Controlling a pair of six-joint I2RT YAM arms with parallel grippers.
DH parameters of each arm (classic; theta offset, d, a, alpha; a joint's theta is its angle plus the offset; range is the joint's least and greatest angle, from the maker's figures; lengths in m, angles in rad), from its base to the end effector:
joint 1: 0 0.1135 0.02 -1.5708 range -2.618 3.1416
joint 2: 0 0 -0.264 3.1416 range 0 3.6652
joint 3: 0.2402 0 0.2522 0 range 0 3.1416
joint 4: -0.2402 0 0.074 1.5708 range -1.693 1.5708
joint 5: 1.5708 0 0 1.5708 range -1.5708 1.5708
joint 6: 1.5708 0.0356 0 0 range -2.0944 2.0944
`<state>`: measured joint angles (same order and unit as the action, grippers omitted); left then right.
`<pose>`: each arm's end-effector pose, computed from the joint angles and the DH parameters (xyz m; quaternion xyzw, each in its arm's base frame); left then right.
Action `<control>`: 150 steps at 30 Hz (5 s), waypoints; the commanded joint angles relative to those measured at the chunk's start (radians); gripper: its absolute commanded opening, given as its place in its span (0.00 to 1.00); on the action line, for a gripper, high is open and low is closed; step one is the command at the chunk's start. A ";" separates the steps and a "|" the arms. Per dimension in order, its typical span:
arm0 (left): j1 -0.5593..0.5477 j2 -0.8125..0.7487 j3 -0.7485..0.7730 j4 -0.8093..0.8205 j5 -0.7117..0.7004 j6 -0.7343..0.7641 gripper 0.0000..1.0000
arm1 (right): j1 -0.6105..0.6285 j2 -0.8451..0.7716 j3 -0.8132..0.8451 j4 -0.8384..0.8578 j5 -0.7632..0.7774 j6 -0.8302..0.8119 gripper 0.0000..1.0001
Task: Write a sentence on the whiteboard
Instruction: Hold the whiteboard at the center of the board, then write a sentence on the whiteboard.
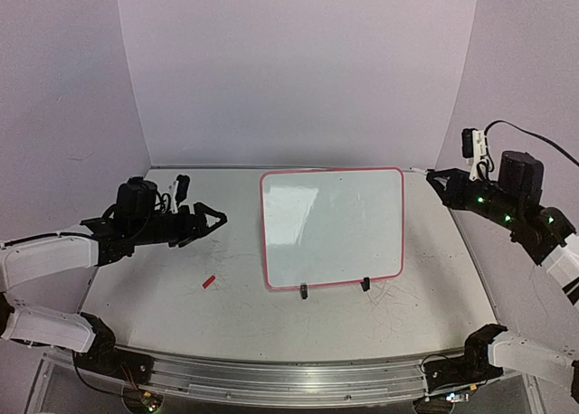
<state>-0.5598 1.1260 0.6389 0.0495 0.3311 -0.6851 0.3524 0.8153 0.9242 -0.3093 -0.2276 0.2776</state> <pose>0.2044 -0.1418 0.2445 0.0362 0.8361 -0.4216 0.3491 0.1685 0.0705 0.3703 -0.1006 0.7661 0.2784 0.5706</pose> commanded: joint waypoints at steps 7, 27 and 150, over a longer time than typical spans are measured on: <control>-0.012 0.179 0.078 0.267 0.184 0.003 0.83 | 0.277 0.069 0.071 0.026 0.124 0.056 0.00; -0.060 0.429 0.162 0.467 0.353 0.011 0.71 | 0.638 0.389 0.085 0.195 0.317 0.008 0.00; 0.009 0.597 0.308 0.478 0.580 0.241 0.00 | 0.774 0.917 0.321 0.287 0.536 0.138 0.00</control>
<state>-0.5507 1.7348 0.9348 0.4999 0.8702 -0.4220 1.1156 1.7206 1.2560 -0.0387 0.2981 0.3967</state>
